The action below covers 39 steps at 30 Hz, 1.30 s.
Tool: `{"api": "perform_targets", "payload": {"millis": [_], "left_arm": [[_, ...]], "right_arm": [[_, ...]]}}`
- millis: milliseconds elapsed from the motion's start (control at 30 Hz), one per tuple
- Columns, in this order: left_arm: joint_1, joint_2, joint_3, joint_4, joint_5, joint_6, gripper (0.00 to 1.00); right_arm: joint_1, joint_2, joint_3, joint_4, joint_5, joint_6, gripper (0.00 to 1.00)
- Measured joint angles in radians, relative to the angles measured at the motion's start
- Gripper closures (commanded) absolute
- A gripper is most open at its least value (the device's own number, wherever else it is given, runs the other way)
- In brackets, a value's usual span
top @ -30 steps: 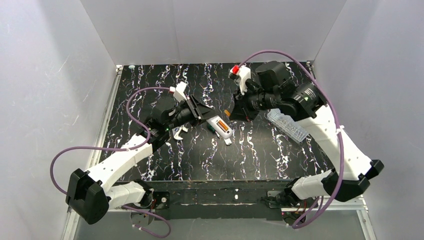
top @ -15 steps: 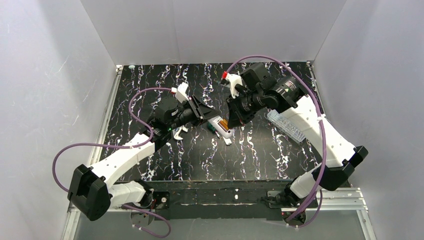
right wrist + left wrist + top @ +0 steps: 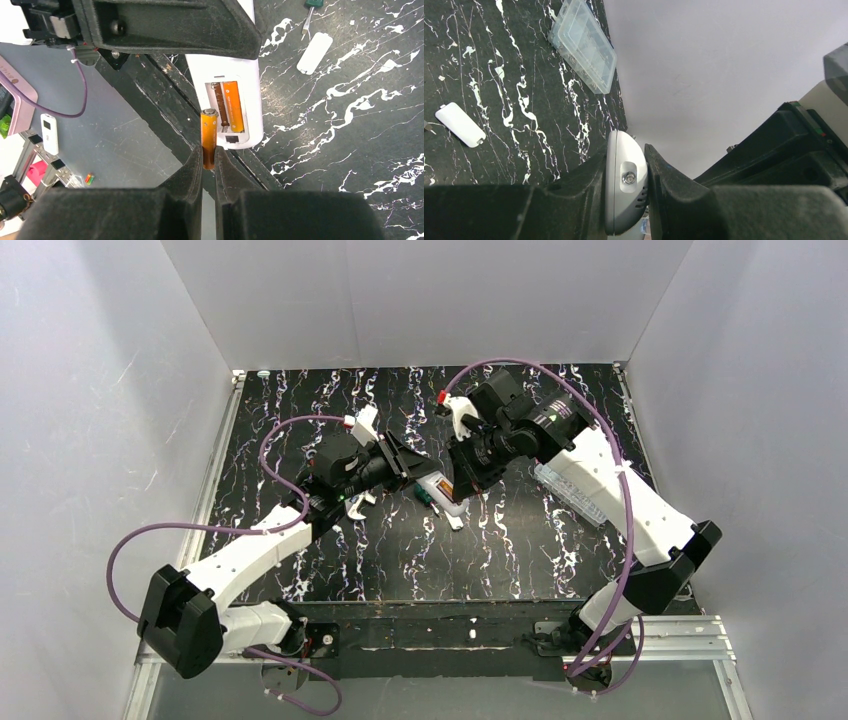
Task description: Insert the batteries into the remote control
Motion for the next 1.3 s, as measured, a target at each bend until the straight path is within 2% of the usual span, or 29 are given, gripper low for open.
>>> {"api": "perform_targets", "payload": {"millis": [1200,1300], "left_arm": [[0.000,0.045,0.000,0.051,0.005,-0.040,1.00],[0.000,0.050,0.000,0.053,0.004,-0.051,1.00]], "right_arm": [[0.006,0.047,-0.019,0.014,0.069,-0.069,0.99],[0.006,0.050,-0.017,0.014,0.077,-0.069,0.96]]}}
